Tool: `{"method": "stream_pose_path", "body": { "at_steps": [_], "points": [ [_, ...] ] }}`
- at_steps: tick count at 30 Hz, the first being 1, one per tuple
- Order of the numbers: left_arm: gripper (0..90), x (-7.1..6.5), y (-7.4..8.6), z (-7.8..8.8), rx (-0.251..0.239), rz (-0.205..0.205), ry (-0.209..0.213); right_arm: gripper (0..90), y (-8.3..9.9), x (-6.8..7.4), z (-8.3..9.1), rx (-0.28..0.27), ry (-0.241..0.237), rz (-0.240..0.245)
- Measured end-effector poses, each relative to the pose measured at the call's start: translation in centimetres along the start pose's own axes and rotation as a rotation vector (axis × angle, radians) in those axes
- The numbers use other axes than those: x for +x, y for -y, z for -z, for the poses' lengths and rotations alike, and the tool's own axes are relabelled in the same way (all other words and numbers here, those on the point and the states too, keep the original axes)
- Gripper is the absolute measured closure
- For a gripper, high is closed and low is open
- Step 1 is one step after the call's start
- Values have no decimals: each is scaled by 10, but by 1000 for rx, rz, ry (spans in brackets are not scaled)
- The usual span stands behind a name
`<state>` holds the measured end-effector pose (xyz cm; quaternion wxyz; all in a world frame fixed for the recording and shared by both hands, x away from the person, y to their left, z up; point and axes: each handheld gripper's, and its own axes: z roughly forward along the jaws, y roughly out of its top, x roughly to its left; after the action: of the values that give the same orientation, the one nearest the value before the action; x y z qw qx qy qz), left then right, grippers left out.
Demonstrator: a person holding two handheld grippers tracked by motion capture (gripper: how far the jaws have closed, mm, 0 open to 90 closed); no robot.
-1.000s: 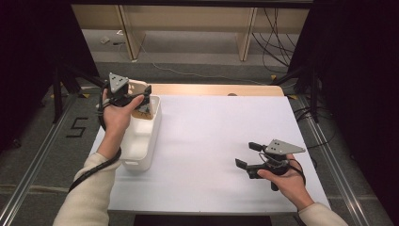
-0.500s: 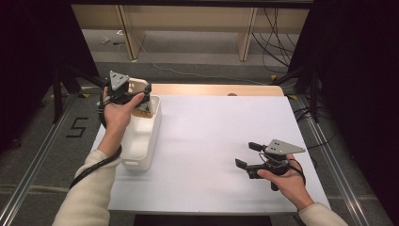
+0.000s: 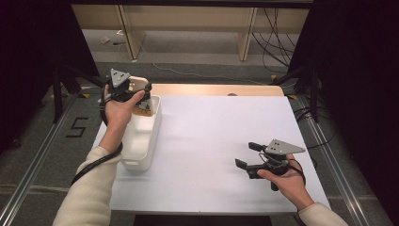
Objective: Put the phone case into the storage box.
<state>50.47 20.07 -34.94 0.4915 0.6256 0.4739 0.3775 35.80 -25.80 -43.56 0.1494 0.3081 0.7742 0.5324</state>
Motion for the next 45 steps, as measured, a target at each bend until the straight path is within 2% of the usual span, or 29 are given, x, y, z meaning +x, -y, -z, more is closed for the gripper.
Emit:
{"method": "stream_pose_path", "body": {
  "at_steps": [29, 45],
  "points": [
    [107, 4, -2, -19, 18, 6, 2, 153, 0, 0, 0, 0, -3, 0],
    [106, 1, -2, -28, 30, -2, 6, 154, 0, 0, 0, 1, -5, 0]
  ]
}}
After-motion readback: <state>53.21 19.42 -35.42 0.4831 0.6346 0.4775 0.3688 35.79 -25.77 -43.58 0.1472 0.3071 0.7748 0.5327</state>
